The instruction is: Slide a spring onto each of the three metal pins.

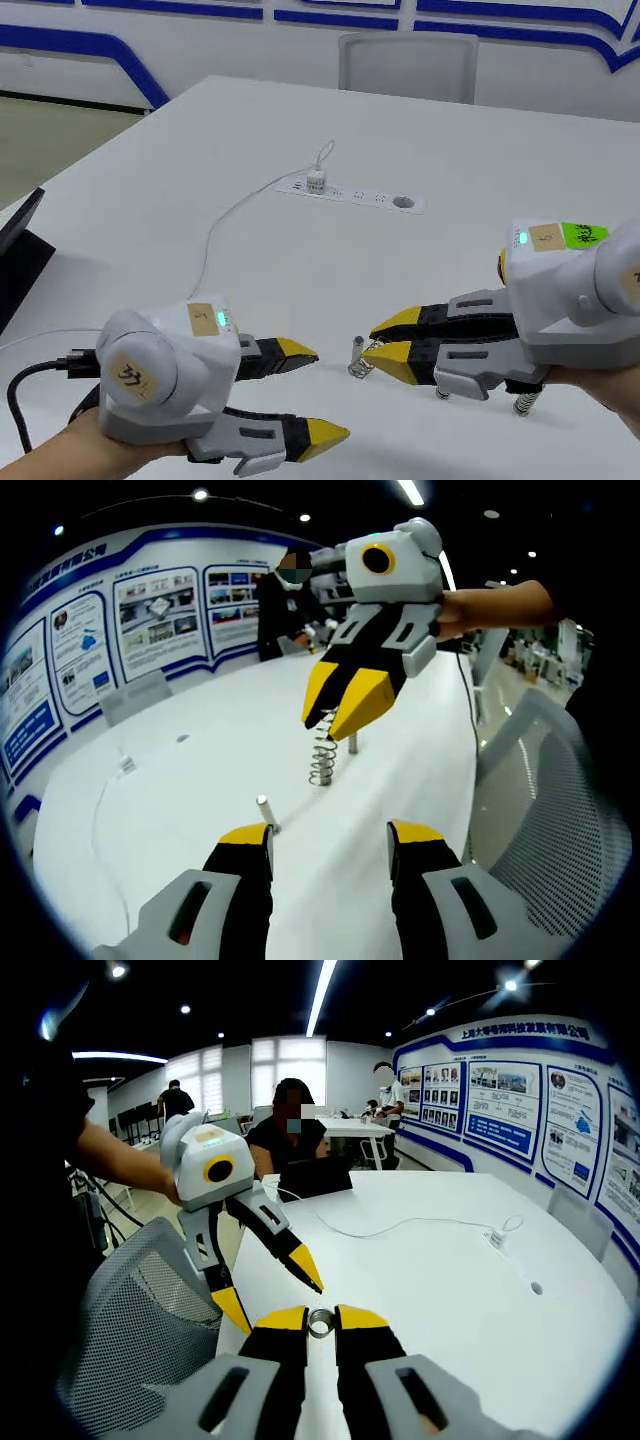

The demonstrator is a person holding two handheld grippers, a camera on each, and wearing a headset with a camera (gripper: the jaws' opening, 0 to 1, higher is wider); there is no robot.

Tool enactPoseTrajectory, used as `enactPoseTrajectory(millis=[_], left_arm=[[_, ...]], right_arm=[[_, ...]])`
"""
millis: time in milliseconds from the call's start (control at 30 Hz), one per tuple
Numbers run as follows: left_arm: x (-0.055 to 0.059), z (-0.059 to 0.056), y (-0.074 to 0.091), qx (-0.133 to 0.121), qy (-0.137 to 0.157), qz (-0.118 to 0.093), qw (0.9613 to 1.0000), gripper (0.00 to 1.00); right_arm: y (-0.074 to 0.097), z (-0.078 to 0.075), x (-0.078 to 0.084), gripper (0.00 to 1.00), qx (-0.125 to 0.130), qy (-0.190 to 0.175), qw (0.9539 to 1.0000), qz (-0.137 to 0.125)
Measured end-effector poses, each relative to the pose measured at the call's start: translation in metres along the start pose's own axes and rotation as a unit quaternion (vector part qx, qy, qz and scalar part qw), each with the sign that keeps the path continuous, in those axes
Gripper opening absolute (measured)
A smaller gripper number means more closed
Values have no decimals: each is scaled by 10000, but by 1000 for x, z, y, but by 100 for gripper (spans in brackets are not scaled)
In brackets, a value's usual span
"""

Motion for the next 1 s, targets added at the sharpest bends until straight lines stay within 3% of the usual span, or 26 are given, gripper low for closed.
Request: enactPoseTrajectory(millis=[200, 400, 600, 767, 833, 1000], left_arm=[[0, 15, 11, -314, 265, -211, 9989, 56], [3, 21, 15, -455, 439, -326, 9975, 60], [0, 27, 22, -550, 540, -452, 9960, 65], [5, 38, 26, -862, 662, -385, 9933, 74], [3, 40, 29, -935, 723, -449, 9920, 78], [1, 40, 32, -967, 919, -544, 9896, 85]], right_arm=[[-4, -13, 2, 10, 196, -9, 9997, 135], [-10, -28, 8, 10, 365, 65, 9986, 388], [-12, -48, 14, 10, 576, -14, 9969, 535], [-18, -57, 18, 10, 668, -76, 9958, 615], [-21, -62, 22, 10, 696, -92, 9952, 682], [-29, -67, 31, 10, 656, -225, 9943, 809]])
Point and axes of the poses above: the centre of the closed fingertips' face, and the gripper's own axes: y roughly backward along the fingers, z roughly to its left, x roughly out of its underside, the point moved 1 cm from there along y, roughly backward along the fingers, and after that the axes turned 7 degrees about y, right-handed, at the moved point
